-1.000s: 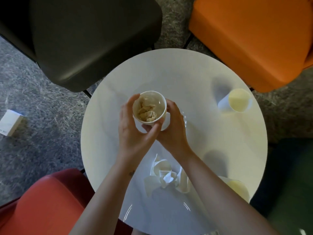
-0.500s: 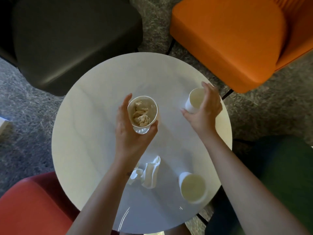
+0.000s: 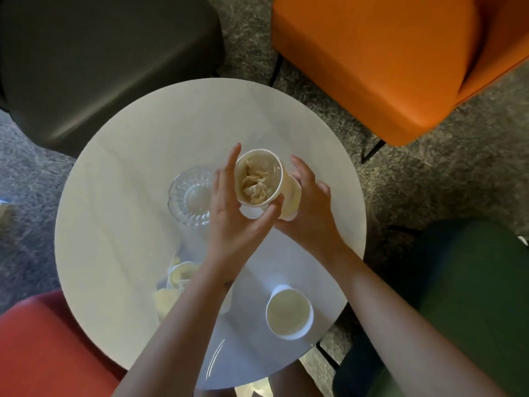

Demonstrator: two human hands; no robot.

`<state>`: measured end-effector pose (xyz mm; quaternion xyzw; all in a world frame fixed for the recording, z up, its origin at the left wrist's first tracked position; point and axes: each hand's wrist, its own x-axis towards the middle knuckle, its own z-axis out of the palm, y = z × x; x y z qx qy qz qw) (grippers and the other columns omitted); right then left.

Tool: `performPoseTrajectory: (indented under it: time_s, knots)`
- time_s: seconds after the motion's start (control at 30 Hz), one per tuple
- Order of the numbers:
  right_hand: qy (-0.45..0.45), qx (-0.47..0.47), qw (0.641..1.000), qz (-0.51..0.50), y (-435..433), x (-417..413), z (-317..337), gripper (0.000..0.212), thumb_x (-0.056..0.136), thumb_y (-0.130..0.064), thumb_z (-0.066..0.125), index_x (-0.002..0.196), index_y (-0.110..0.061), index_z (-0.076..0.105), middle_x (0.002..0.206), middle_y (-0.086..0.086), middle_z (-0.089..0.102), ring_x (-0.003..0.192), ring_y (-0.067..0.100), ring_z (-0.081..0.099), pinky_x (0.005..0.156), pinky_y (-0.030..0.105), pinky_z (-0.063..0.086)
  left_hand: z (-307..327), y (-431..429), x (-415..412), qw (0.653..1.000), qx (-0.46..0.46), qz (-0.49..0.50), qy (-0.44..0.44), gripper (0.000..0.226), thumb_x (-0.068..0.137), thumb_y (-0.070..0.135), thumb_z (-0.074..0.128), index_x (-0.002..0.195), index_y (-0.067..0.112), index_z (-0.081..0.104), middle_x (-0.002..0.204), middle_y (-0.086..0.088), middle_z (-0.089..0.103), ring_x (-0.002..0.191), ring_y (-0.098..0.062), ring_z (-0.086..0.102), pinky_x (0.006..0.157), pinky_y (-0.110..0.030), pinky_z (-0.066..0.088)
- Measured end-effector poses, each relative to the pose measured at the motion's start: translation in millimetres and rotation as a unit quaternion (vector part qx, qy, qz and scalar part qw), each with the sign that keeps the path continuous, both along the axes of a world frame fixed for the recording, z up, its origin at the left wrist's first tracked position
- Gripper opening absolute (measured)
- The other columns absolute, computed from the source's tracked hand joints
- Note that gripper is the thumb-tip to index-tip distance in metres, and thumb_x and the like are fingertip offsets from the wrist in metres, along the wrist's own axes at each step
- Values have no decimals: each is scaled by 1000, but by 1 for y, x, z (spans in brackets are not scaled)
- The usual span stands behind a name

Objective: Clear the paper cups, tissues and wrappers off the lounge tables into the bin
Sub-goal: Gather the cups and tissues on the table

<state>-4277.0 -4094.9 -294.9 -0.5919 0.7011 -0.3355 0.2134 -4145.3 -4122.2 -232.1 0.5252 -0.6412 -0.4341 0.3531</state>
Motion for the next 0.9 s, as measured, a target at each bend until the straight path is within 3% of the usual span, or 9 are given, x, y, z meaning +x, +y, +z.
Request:
performPoseTrajectory:
  time_s: [0.07,0.17,0.23,0.33,0.47,0.57,0.63,0.8,0.9]
  knots:
    - [-62,-10,998,-6,6,-1,7,100,61,-33,84,136,-26,17,108,-15,53,103,3,53,96,30,28,-5,5,-6,999,3,-23,-25,80,70,19,71,140,16,33,126,7,45,121,-17,46,99,-39,44]
    - [-145,-28,989,-5,17,-2,17,104,60,-34,84,138,-27,16,111,-19,49,105,0,53,93,37,44,-9,17,-14,997,22,-59,-54,78,69,20,67,140,13,36,125,0,46,121,-6,42,97,-8,33]
    - [-185,-25,982,-1,24,0,18,105,62,-30,83,141,-26,13,115,-21,46,106,-6,51,89,23,47,-13,23,-18,996,31,-67,-52,78,69,17,71,138,11,37,123,-1,46,114,13,40,90,0,29]
    - [-198,3,980,14,40,-3,12,104,67,-24,81,142,-21,9,127,-10,45,117,-4,45,92,12,40,-18,27,-18,996,29,-49,-67,78,69,9,79,136,9,40,120,-2,48,102,20,40,85,2,30]
    - [-143,69,986,46,75,-14,-4,80,74,3,62,138,-22,21,129,-5,47,120,10,47,101,30,39,-22,30,-9,996,8,-23,-91,76,70,13,79,136,11,40,119,-1,47,99,7,42,85,1,30]
    - [-69,131,986,81,108,-19,-23,80,68,14,50,137,-23,32,130,-9,47,118,14,47,101,25,30,-27,36,-1,995,4,-10,-96,77,70,15,79,136,13,40,121,-2,48,99,5,43,84,4,28]
    - [-53,162,980,99,128,-20,-32,79,67,11,53,137,-21,34,133,-6,47,119,15,45,101,22,24,-31,42,3,995,4,-6,-101,77,70,13,79,136,12,40,124,-4,48,101,3,43,85,3,28]
    - [-62,164,977,121,158,-10,-40,85,64,-16,72,137,-30,30,134,-12,40,126,9,35,106,14,13,-42,65,16,995,9,-6,-97,76,72,19,77,137,14,39,120,7,43,101,23,40,85,4,27]
    - [-77,153,978,120,163,2,-39,97,54,-39,83,133,-38,27,134,-16,38,127,4,34,106,23,17,-44,77,23,995,27,-8,-92,76,72,23,77,136,23,37,119,9,44,100,23,42,82,4,29]
